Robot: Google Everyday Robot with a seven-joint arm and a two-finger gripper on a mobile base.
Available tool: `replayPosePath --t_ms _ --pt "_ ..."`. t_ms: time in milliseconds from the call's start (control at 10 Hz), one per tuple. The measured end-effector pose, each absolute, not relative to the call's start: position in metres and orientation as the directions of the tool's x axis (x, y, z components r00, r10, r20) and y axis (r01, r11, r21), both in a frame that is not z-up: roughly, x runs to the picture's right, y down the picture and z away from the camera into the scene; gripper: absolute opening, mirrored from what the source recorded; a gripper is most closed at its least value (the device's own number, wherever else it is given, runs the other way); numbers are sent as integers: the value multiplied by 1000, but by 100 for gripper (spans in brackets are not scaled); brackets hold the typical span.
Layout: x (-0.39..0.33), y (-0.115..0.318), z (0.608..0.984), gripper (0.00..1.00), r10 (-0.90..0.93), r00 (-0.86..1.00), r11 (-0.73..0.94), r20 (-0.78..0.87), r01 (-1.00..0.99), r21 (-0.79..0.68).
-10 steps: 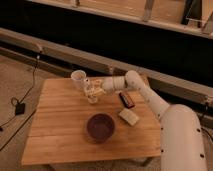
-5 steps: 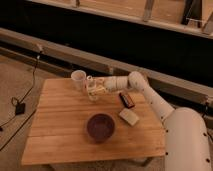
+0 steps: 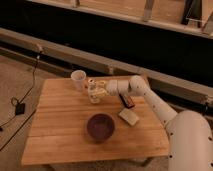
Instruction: Stand the bottle upright
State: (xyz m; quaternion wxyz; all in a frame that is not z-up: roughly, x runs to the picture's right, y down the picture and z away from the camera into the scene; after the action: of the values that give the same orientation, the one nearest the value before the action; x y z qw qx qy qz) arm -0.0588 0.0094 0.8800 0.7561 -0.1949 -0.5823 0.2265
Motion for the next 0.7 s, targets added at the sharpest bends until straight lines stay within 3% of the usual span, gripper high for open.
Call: replayPosePath --t_ms 300,400,600,700 --pt "-59 13 878 31 562 237 825 792 -98 -556" --pt "-59 13 878 46 560 240 826 793 -96 -555" --pt "-58 13 877 59 559 242 827 793 -96 -553" --pt "-57 12 877 60 557 243 828 794 -98 -552"
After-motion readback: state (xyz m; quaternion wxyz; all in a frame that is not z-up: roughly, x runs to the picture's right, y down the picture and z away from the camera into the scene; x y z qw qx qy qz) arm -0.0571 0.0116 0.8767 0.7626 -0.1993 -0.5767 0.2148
